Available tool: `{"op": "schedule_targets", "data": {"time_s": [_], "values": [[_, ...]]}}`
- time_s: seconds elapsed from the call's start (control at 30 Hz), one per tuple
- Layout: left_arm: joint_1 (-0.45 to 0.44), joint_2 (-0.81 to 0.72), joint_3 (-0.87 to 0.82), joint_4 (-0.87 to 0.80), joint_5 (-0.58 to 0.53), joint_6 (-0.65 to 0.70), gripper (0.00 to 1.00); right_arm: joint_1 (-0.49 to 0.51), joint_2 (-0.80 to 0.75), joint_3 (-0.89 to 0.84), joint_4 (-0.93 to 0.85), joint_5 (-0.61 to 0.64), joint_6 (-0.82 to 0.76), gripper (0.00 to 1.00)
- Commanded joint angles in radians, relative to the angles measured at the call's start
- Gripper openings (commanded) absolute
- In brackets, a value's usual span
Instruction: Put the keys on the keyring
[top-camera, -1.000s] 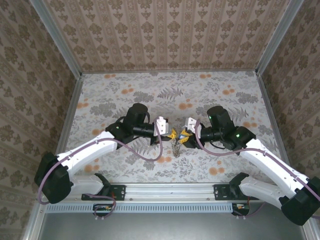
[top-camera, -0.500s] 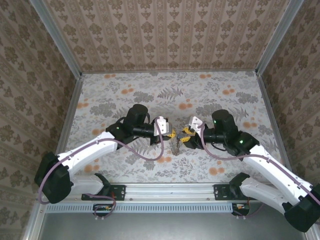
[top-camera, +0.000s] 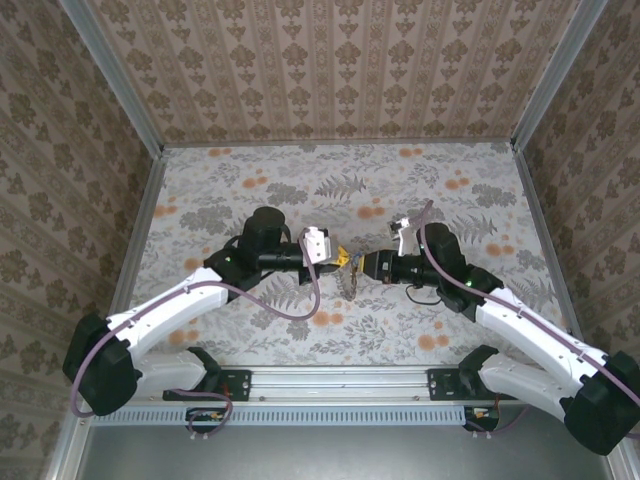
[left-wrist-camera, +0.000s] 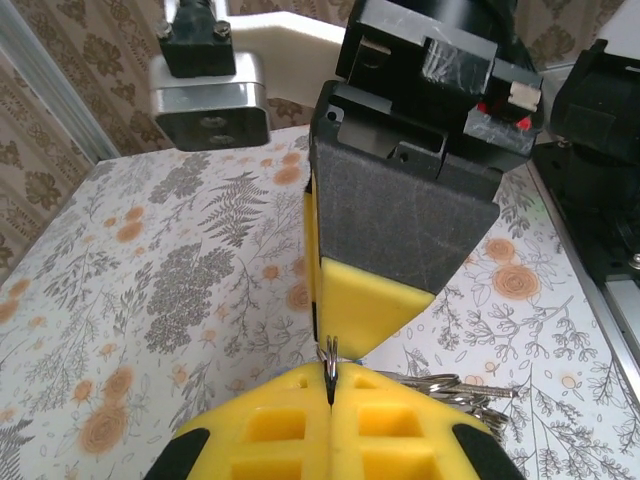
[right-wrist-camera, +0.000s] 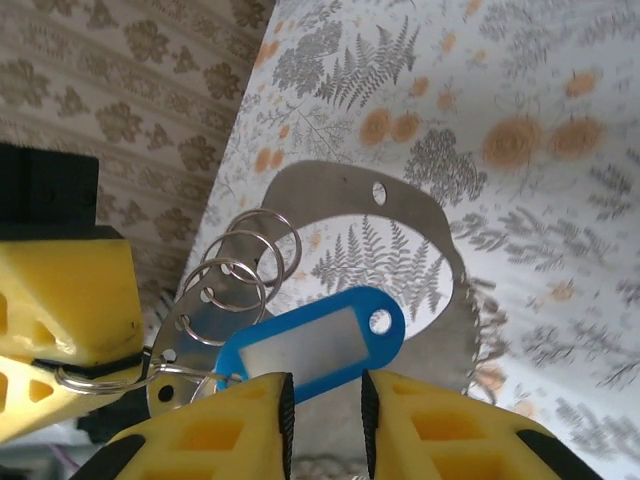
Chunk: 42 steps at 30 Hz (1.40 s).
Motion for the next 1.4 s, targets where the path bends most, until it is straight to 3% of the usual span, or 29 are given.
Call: {"op": "schedule_targets", "data": {"time_s": [0.0,0.2,0.5,0.77,1.13,1.27,1.37], "values": [[0.013,-0.023,-0.013,0.066,0.007,-0.036,0.00,0.002,-0.016,-0.022,0.063,-0.043,0.261,0.31],[0.022,-0.029,-0.027,0.110,-0.002,-0.081,0.00,0.031,-0.032,-0.117,0.233,-0.040,0.410,0.42],[0.031,-0.025,-0.029,0.117,-0.001,-0.112,0.00,0.041,-0.009,-0.166,0.451,-0.023,0.497,0.42],[0.052,-0.020,-0.035,0.147,-0.005,-0.153,0.00,0.043,-0.035,-0.215,0.479,-0.004,0.522,0.56],[0.063,-0.017,-0.037,0.186,0.032,-0.194,0.00,0.053,0.055,-0.232,0.708,-0.043,0.507,0.54],[0.071,-0.016,-0.031,0.185,0.047,-0.211,0.00,0.071,0.036,-0.166,0.580,-0.031,0.385,0.54],[0.074,-0.018,-0.029,0.186,0.051,-0.216,0.00,0.072,0.025,-0.141,0.531,-0.016,0.330,0.47]]}}
